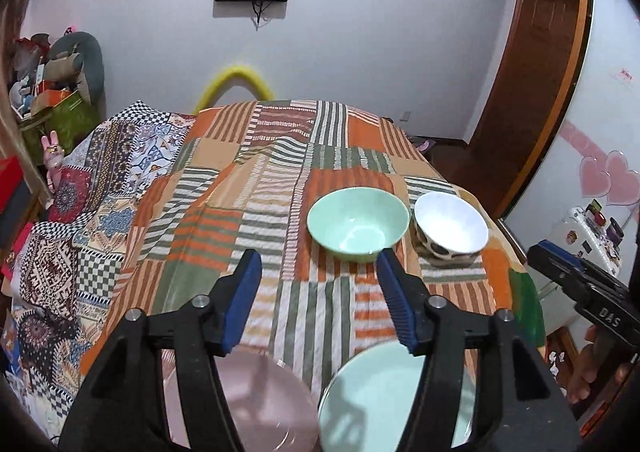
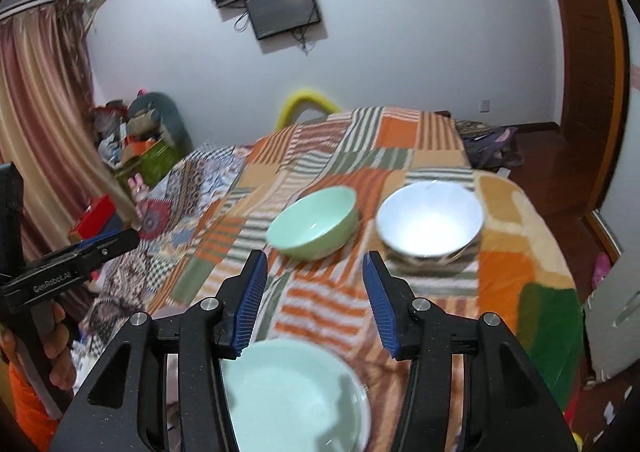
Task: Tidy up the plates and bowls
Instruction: 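Move both tools to the mint-green bowl rim and close them on it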
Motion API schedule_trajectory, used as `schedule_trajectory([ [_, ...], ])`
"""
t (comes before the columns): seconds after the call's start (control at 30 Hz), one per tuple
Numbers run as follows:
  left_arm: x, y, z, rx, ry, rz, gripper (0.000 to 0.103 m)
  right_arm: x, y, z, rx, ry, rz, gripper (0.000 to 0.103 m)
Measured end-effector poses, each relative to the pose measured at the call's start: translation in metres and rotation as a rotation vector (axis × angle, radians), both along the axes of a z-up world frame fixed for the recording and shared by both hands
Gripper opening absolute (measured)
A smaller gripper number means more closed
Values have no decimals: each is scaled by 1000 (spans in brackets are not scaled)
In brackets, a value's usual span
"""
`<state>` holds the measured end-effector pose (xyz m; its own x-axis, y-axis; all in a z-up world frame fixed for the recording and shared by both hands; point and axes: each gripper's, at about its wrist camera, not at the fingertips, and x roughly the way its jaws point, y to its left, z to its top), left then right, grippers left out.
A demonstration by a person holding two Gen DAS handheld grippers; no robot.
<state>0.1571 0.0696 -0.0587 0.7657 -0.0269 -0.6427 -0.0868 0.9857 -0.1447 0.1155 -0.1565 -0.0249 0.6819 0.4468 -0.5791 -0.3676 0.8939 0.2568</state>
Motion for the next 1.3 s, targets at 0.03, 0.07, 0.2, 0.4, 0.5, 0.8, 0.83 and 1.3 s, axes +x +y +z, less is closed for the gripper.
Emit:
schedule_trajectory([
  [0.03, 7, 0, -2, -3, 6, 0, 63, 4, -1, 1, -1, -3, -4, 46],
  [0.07, 18, 1, -5, -9, 18, 0, 65, 9, -1, 1, -4, -4, -8, 46],
  [0.2, 51, 2, -18, -19, 69, 5, 65, 29, 5, -1, -14, -4, -13, 46],
  [0.4, 94, 8, -45, -11, 133, 9, 65, 63, 20, -11, -30, 19, 1, 46],
  [0.5, 114, 11, -61, -21, 167, 6, 65, 80, 26, -20, -41, 42, 11, 46],
  [0.8, 166, 26, -107, -60, 252, 4, 65, 117, 43, -56, -89, 118, 38, 46],
  [0.83, 169, 27, -111, -65, 258, 3, 65, 120, 44, -59, -92, 127, 41, 46],
  [1.3, 205, 35, -155, -147, 329, -57, 25, 155, 66, -97, -130, 236, 96, 27],
])
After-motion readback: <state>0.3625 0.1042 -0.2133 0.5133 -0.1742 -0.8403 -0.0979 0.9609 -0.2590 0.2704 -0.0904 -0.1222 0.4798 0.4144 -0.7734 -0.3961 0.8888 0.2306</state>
